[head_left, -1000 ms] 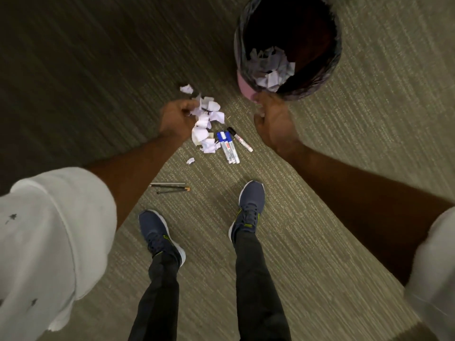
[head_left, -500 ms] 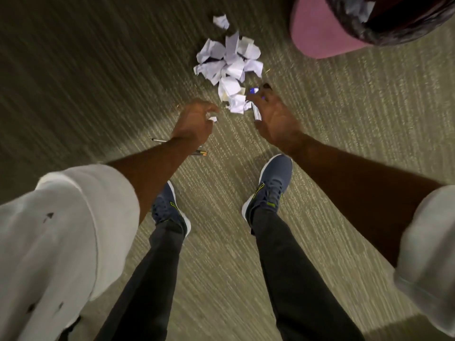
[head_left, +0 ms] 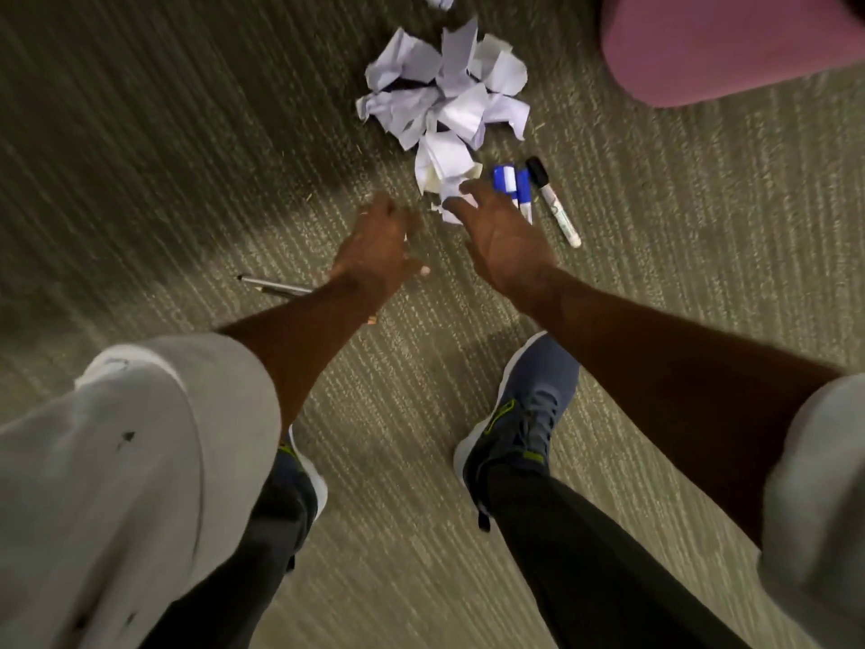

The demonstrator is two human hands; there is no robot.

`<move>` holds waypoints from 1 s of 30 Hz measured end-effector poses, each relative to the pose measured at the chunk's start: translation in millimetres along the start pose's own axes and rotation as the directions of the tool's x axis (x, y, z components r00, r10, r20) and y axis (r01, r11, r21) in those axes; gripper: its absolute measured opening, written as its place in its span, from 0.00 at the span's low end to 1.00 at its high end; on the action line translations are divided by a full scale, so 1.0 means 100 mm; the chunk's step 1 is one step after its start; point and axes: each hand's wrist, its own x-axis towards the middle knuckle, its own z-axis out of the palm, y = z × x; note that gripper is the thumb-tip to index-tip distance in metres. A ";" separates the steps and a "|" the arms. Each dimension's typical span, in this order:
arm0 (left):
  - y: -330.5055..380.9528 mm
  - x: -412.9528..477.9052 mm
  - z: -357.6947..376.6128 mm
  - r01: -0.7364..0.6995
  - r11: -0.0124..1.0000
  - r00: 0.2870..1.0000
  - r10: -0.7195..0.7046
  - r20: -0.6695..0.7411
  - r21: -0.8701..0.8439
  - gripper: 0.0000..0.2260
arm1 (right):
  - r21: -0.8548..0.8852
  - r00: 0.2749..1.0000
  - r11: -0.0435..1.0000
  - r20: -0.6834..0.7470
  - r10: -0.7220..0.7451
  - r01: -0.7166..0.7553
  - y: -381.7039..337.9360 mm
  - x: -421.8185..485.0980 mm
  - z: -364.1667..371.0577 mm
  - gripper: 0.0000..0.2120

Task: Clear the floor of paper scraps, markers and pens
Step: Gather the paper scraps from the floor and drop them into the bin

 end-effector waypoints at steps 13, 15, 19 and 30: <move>-0.23 0.52 -0.38 -0.181 0.983 0.935 0.160 -0.317 -0.038 0.05 | -0.089 1.000 0.996 -0.024 -0.001 -0.001 -0.08 0.51 0.02 0.39; -0.20 0.71 -0.52 -0.201 0.978 0.911 0.205 -0.357 0.050 0.07 | -0.091 0.999 0.996 -0.037 -0.001 -0.002 -0.10 0.53 0.04 0.39; -0.14 0.95 -0.65 -0.236 0.971 0.961 0.227 -0.156 -0.045 0.21 | -0.119 0.995 0.993 -0.097 -0.006 -0.005 -0.13 0.56 0.08 0.36; -0.17 0.53 -0.69 -0.130 0.991 0.951 0.114 -0.286 -0.037 0.12 | 0.001 0.982 0.998 -0.176 0.064 -0.065 -0.33 0.39 -0.12 0.30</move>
